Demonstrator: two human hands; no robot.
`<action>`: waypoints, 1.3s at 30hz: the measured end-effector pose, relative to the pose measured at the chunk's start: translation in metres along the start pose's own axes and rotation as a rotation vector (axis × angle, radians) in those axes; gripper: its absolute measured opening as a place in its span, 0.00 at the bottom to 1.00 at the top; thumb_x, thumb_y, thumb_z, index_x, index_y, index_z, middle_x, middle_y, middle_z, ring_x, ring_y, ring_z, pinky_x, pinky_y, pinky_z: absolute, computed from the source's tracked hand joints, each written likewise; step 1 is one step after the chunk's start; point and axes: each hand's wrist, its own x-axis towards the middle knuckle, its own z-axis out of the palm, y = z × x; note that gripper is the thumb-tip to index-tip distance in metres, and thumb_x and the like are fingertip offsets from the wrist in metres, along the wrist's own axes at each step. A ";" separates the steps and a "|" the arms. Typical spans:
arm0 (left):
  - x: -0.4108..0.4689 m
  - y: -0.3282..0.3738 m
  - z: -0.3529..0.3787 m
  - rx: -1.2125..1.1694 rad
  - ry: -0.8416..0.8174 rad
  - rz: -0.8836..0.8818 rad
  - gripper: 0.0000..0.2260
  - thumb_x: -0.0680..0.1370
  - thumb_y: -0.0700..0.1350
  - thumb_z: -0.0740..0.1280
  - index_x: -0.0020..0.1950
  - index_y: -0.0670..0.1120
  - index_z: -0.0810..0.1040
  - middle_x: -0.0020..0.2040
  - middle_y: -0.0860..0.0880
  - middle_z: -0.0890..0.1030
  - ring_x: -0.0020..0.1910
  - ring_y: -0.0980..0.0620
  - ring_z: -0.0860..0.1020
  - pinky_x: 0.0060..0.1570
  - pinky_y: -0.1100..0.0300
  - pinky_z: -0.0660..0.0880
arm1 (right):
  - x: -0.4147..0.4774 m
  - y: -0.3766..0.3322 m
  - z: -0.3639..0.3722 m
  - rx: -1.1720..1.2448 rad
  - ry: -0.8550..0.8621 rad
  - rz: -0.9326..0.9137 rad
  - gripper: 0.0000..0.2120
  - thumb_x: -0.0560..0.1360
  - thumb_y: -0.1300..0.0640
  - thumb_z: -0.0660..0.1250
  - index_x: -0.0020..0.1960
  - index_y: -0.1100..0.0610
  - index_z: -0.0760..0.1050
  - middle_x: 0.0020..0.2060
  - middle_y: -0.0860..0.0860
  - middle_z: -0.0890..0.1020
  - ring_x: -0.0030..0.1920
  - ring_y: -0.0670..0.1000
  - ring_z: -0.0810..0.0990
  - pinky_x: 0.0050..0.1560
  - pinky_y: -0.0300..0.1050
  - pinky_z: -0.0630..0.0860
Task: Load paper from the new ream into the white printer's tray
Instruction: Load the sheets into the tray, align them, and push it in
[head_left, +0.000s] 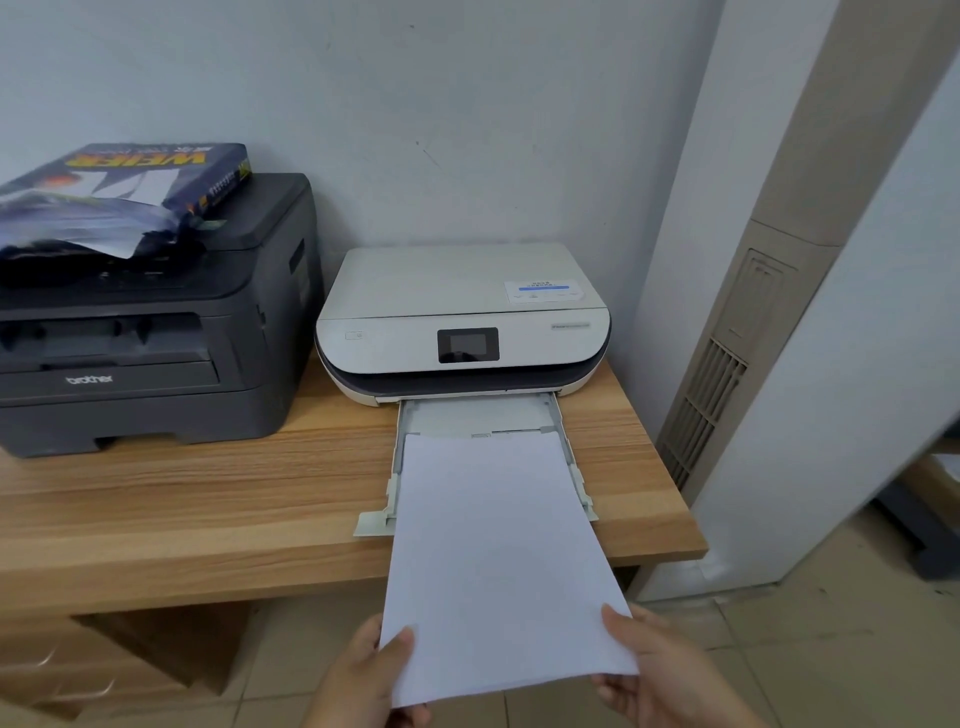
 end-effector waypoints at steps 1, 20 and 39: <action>0.001 0.001 0.000 -0.007 0.004 0.009 0.04 0.79 0.43 0.61 0.51 0.43 0.72 0.24 0.40 0.77 0.19 0.45 0.73 0.19 0.63 0.68 | 0.001 -0.001 0.001 0.001 0.002 -0.004 0.06 0.79 0.59 0.60 0.49 0.61 0.74 0.29 0.59 0.77 0.18 0.52 0.74 0.19 0.39 0.74; 0.034 0.011 0.001 0.002 0.055 0.016 0.08 0.80 0.42 0.59 0.56 0.42 0.72 0.33 0.41 0.75 0.19 0.50 0.71 0.19 0.65 0.65 | 0.027 -0.010 0.016 -0.016 0.034 -0.034 0.07 0.79 0.58 0.59 0.49 0.60 0.74 0.33 0.58 0.79 0.21 0.50 0.77 0.21 0.39 0.75; 0.168 0.115 0.012 1.650 0.144 0.567 0.24 0.81 0.52 0.44 0.76 0.47 0.46 0.78 0.49 0.46 0.77 0.50 0.43 0.73 0.50 0.39 | 0.068 -0.017 0.014 -0.306 0.277 -0.091 0.14 0.78 0.67 0.58 0.61 0.70 0.72 0.60 0.68 0.75 0.62 0.64 0.72 0.60 0.51 0.69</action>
